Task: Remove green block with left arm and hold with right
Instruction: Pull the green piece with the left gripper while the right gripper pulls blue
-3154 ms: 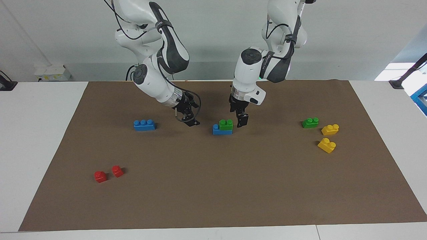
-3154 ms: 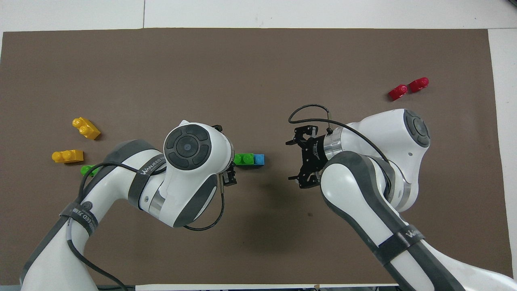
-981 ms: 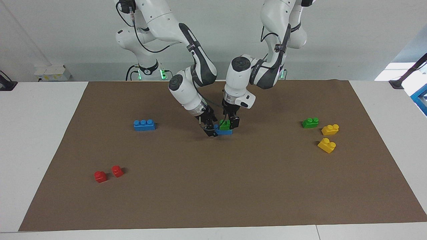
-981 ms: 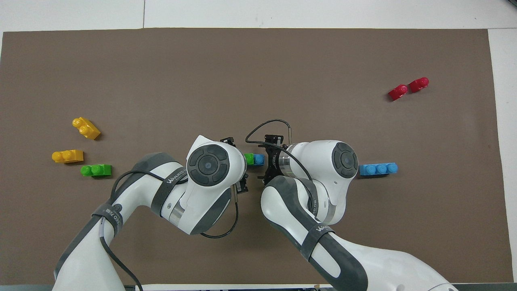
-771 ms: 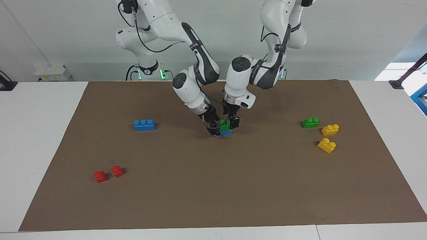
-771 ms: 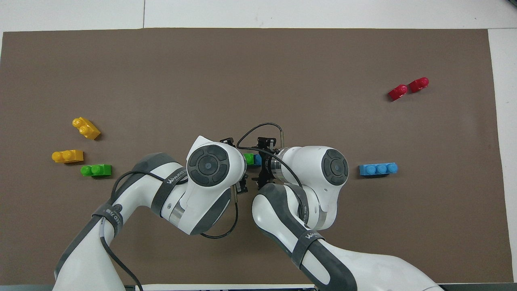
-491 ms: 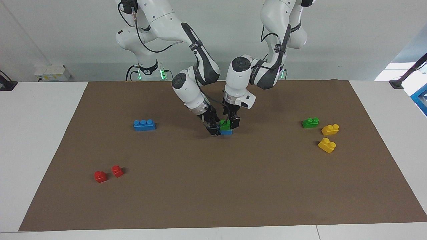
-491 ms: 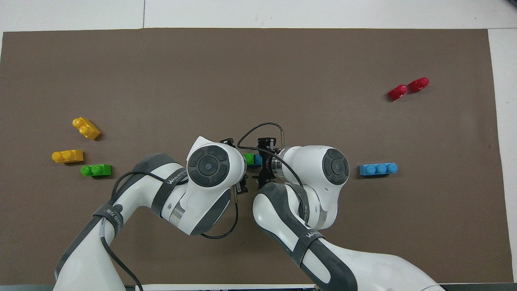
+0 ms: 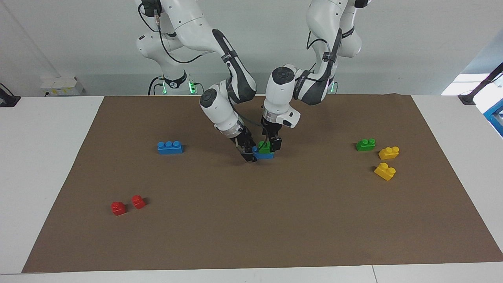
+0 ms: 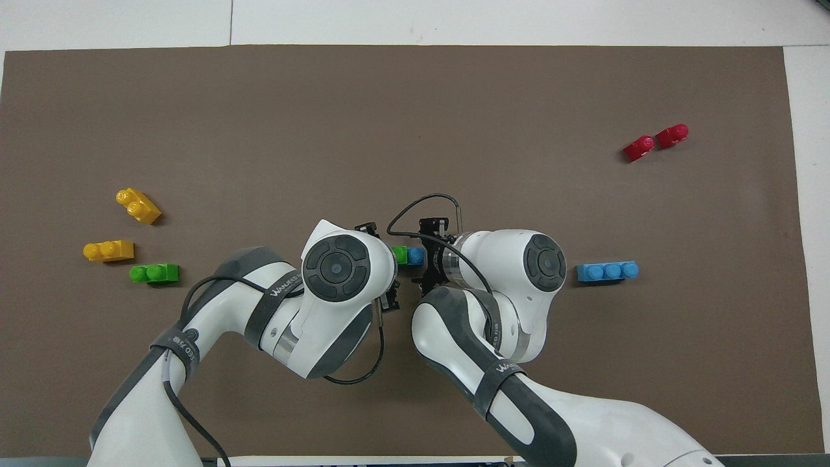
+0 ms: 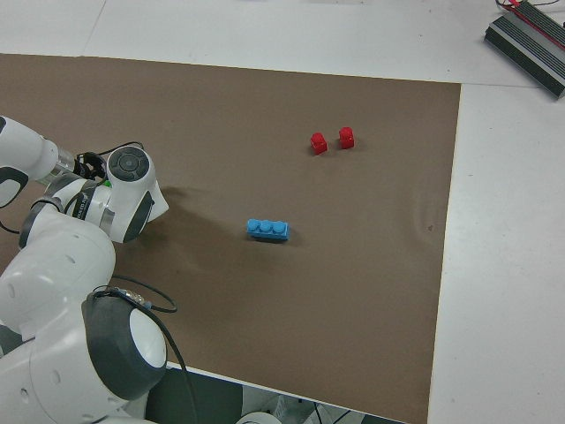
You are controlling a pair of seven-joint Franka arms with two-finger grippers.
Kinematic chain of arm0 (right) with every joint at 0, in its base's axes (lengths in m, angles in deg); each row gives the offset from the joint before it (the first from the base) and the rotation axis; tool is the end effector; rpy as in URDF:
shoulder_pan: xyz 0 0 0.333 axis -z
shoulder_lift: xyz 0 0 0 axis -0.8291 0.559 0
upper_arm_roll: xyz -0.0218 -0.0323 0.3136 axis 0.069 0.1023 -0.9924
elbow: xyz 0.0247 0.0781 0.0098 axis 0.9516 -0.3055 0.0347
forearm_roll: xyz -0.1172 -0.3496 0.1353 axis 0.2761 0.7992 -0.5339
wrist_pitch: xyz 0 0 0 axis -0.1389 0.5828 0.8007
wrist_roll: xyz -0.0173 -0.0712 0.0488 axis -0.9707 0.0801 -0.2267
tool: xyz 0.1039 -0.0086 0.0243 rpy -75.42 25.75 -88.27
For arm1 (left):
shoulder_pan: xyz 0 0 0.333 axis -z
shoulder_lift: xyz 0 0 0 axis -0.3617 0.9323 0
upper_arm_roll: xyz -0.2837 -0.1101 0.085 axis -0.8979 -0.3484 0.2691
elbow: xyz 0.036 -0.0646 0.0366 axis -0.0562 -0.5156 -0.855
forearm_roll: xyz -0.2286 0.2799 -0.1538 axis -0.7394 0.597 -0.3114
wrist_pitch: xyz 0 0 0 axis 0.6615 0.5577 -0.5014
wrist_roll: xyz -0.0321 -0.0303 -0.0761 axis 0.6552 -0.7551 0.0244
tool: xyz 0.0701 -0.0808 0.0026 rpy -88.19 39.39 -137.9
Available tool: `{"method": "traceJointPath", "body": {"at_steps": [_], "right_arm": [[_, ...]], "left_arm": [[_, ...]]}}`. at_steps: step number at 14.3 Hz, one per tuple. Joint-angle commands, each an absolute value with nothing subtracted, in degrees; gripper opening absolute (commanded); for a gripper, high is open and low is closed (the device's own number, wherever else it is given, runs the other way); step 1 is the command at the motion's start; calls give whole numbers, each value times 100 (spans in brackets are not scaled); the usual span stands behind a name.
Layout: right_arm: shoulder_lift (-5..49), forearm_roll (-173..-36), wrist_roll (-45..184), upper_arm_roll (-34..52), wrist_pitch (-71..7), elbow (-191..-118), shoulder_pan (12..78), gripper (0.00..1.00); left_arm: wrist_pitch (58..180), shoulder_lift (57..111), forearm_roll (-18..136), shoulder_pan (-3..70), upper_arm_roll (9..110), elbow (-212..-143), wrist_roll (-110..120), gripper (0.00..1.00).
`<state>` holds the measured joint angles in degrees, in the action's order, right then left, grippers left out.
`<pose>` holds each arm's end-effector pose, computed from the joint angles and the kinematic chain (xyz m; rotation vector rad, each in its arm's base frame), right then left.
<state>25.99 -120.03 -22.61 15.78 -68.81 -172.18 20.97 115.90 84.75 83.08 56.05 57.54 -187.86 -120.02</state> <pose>0.4962 0.3259 0.2739 -1.9436 1.8831 0.3629 0.4473 -0.3730 0.3470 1.9308 2.3585 -0.0433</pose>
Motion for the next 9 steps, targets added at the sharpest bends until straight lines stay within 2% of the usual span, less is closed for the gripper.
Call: {"method": "traceJointPath", "body": {"at_steps": [1, 3, 6, 9], "right_arm": [[2643, -12246, -2028, 1525, -6971, -17202, 2156, 70], [2643, -12246, -2036, 1525, -6971, -17202, 2164, 50], [2643, -12246, -1914, 1525, -6971, -17202, 2138, 0], [2625, -12246, -1659, 1525, -6971, -17316, 2199, 0]], "left_arm": [[11728, 8424, 8315, 5706, 5837, -18909, -12101, 100], [11737, 8432, 8315, 5706, 5837, -18909, -12110, 100], [11737, 8432, 8315, 5706, 5837, -18909, -12110, 100], [11833, 8424, 8315, 5706, 5837, -18962, -12110, 100]]}}
